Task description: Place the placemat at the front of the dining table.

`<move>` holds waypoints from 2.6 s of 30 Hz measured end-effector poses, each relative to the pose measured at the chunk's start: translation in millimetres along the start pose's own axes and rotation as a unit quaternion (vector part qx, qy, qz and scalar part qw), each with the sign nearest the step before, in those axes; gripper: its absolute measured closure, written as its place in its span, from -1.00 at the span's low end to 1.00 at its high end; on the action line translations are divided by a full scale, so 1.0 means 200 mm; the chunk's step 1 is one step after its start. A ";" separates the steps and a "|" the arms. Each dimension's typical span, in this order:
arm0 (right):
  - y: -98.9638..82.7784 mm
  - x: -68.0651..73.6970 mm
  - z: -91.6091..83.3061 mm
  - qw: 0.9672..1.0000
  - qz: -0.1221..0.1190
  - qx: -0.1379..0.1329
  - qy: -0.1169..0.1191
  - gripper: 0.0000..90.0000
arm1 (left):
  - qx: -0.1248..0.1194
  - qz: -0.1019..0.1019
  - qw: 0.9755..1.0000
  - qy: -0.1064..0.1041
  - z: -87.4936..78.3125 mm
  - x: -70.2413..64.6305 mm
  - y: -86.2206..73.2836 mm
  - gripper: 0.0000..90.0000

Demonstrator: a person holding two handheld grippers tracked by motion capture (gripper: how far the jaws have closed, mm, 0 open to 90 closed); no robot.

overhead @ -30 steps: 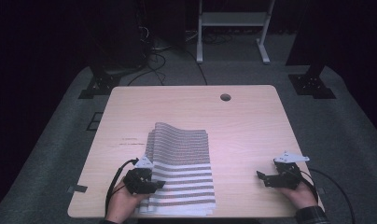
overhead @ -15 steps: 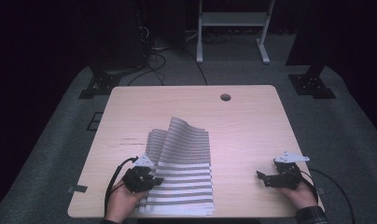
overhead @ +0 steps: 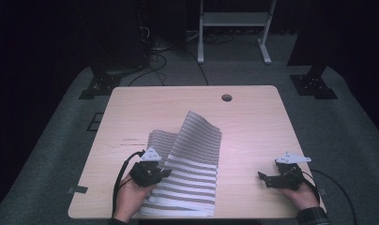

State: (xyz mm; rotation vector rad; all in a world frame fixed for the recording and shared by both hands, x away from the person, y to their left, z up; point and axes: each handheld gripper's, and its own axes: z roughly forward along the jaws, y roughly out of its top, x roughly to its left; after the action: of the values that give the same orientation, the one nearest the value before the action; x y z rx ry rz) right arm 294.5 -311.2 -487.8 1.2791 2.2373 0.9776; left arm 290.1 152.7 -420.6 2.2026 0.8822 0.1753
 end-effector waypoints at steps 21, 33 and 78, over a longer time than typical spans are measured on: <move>0.00 0.00 0.00 1.000 0.000 0.000 0.000 -0.79 | -0.017 -0.010 1.000 -0.015 0.11 -0.03 0.18 0.98; 0.00 0.00 0.00 1.000 0.000 0.000 0.000 -0.79 | -0.019 -0.012 0.999 -0.026 0.19 -0.07 0.28 0.97; 0.00 0.00 0.00 1.000 0.002 0.000 -0.003 -0.79 | -0.018 0.014 1.000 -0.010 0.20 -0.07 0.18 -0.80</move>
State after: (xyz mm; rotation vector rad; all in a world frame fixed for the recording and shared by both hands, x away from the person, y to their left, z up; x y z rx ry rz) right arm 293.8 -311.5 -487.8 1.2851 2.2308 0.9739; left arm 314.2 102.8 -422.0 2.1795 0.8321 0.1818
